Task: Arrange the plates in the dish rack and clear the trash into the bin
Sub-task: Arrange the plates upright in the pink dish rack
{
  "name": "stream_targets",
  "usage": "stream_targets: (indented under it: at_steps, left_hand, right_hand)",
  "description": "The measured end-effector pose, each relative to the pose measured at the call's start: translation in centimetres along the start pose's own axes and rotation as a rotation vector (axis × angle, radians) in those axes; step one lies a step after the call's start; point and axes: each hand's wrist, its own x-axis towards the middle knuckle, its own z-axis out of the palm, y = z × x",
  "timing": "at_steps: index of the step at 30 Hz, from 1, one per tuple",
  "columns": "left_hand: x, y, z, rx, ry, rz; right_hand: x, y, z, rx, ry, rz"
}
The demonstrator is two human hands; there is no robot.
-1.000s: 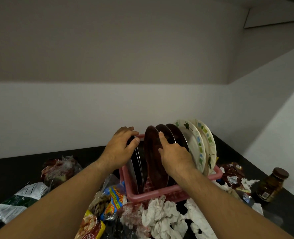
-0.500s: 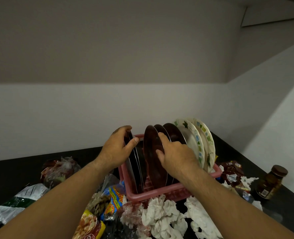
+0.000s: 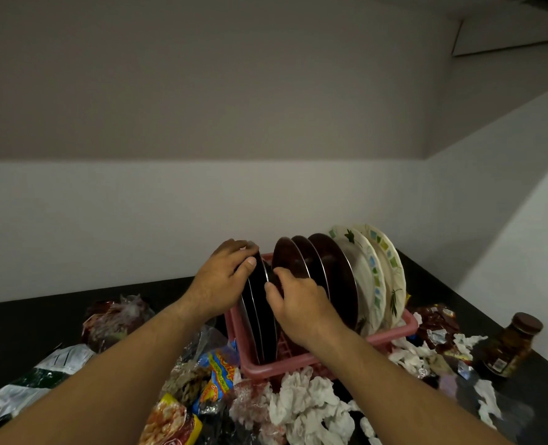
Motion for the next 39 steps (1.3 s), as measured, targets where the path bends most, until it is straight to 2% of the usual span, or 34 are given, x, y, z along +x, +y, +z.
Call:
stream_targets:
  at_steps: [3, 8, 15, 19, 28, 39]
  left_hand:
    - [-0.3, -0.2, 0.4, 0.046, -0.006, -0.013]
    - [-1.1, 0.0, 0.8, 0.114, 0.021, -0.066]
    - [-1.2, 0.3, -0.3, 0.210, -0.002, -0.109]
    - [-1.0, 0.7, -0.8, 0.255, -0.040, -0.106]
    - [-0.8, 0.4, -1.3, 0.293, -0.059, -0.112]
    - [-0.9, 0.1, -1.0, 0.265, -0.059, -0.107]
  right_hand:
    - [0.6, -0.3, 0.3, -0.148, -0.018, 0.014]
    - [2.3, -1.3, 1.1, -0.207, -0.096, 0.102]
    - [5.4, -1.5, -2.1, -0.300, 0.040, 0.044]
    - [6.4, -1.9, -3.6, -0.379, 0.058, 0.027]
    - [4.1, -0.3, -1.1, -0.416, 0.023, -0.021]
    - [2.0, 1.1, 1.5, -0.478, -0.008, 0.010]
